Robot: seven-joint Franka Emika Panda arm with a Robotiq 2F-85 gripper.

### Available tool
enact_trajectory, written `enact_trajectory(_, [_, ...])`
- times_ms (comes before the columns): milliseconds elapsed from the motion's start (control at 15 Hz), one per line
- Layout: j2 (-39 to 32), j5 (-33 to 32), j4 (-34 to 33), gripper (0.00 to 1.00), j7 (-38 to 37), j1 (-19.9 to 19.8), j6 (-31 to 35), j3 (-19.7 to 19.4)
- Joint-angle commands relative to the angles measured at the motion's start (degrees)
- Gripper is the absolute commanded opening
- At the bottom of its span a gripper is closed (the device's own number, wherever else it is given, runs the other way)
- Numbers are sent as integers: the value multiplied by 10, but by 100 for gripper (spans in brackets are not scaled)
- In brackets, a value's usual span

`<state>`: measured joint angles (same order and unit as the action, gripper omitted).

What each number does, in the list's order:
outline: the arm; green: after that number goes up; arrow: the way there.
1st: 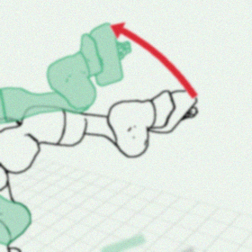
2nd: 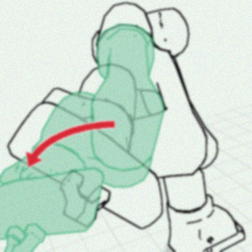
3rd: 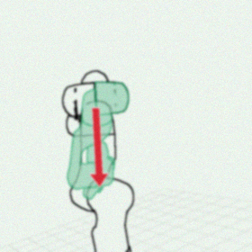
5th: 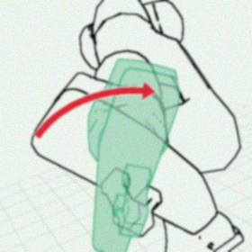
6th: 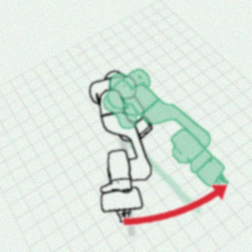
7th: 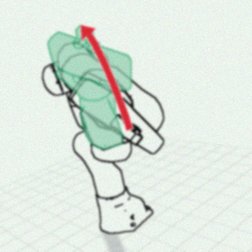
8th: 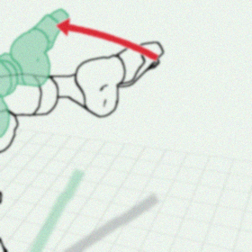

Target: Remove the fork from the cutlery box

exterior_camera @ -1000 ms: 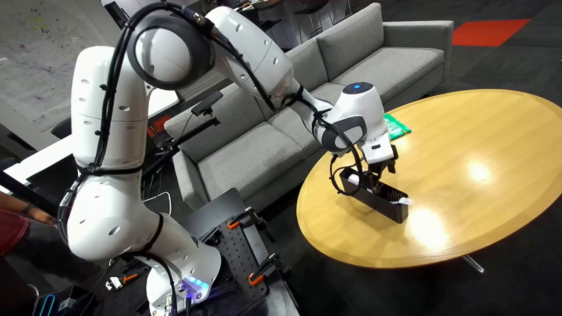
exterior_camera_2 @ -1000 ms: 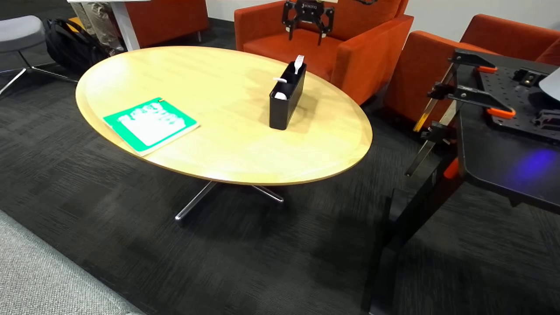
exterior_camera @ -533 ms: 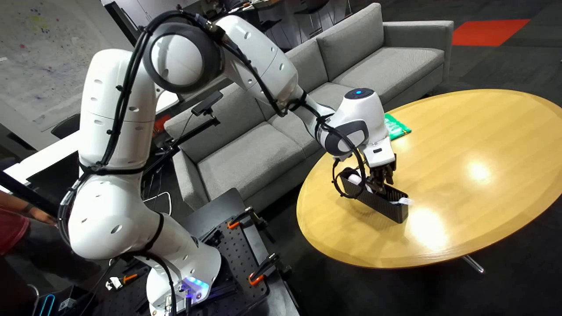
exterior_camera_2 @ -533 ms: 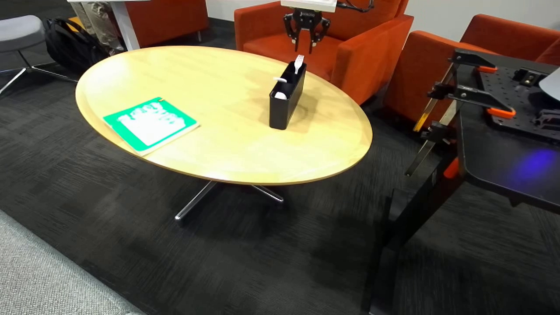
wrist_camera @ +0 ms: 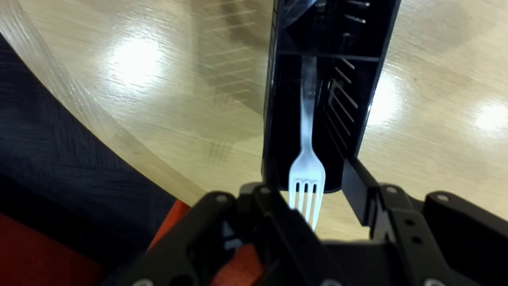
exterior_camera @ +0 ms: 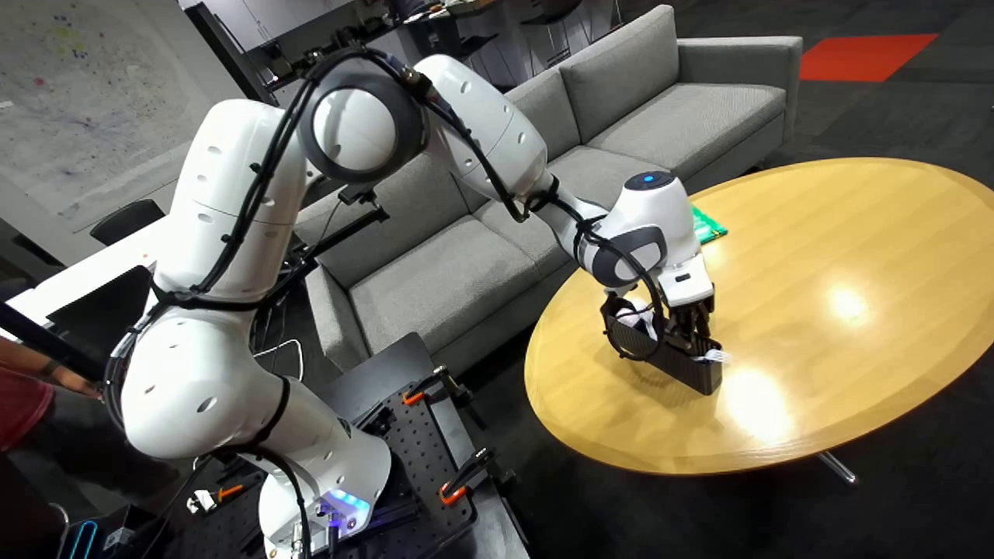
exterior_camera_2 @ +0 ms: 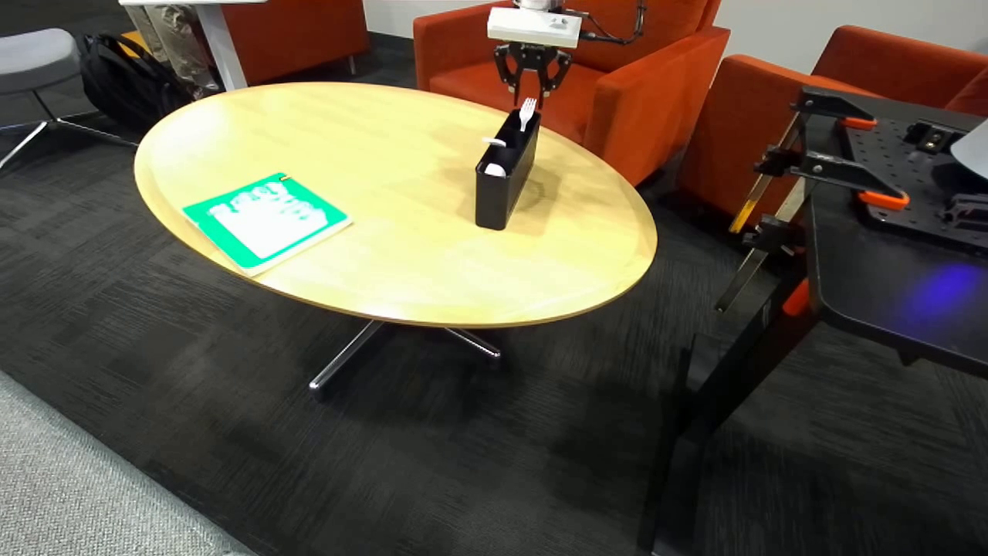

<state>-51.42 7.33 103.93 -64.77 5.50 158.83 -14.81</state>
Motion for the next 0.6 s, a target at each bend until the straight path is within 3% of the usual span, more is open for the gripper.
enact_trajectory(0, [-27,5,-30,39,-24,16,7,-17])
enact_trajectory(533, [-49,1,-54,35,-30,27,-1,-26])
